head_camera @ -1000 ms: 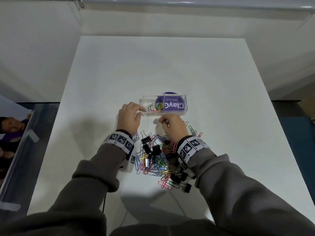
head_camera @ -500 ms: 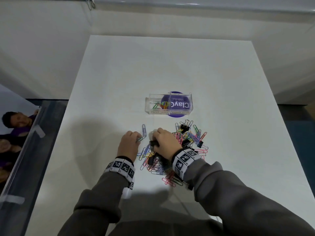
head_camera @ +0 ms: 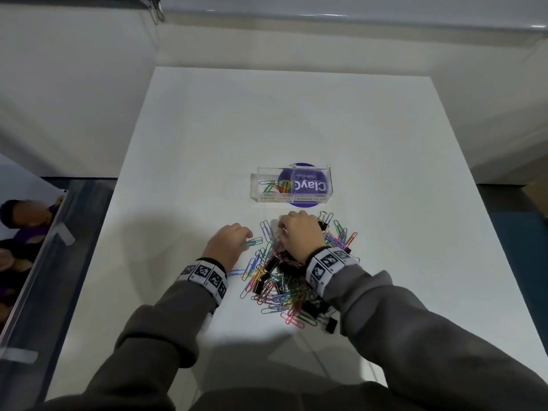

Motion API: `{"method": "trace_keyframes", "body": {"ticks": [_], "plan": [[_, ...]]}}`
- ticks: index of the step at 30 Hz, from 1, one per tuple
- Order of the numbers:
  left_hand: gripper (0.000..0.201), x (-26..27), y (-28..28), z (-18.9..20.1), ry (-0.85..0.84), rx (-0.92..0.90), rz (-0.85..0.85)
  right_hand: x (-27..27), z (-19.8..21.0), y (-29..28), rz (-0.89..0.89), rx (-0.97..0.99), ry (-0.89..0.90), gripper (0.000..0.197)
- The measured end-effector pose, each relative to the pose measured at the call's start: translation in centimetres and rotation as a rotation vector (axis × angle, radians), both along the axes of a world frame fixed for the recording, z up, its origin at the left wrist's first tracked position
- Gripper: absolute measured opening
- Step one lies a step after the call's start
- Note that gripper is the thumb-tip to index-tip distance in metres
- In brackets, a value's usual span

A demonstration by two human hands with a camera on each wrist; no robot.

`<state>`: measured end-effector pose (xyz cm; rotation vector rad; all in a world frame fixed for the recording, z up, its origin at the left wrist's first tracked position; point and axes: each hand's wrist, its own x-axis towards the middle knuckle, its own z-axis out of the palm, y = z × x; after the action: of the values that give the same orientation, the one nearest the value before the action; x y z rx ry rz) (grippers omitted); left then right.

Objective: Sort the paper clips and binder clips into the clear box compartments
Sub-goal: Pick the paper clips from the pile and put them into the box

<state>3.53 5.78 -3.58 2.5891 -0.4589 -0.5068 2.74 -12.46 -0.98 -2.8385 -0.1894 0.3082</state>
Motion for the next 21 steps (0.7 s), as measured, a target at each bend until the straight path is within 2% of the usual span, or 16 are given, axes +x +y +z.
{"method": "trace_keyframes", "body": {"ticks": [4,11,16,21], "plan": [[0.012,-0.6,-0.2,0.0,-0.037,-0.023,0.050,1.6,-0.2,2.2,-0.022,-0.096,0.099,0.034],[0.009,-1.1,0.5,-0.2,-0.043,0.032,0.126,1.3,-0.7,3.0,-0.073,-0.019,0.220,0.019],[0.006,1.5,-0.6,1.6,-0.094,-0.166,0.221,0.0,-0.2,1.6,0.028,-0.064,0.141,0.015],[0.010,6.5,-4.8,4.5,-0.192,-0.230,0.160,0.1,0.5,-0.7,-0.136,0.067,-0.001,0.017]]}}
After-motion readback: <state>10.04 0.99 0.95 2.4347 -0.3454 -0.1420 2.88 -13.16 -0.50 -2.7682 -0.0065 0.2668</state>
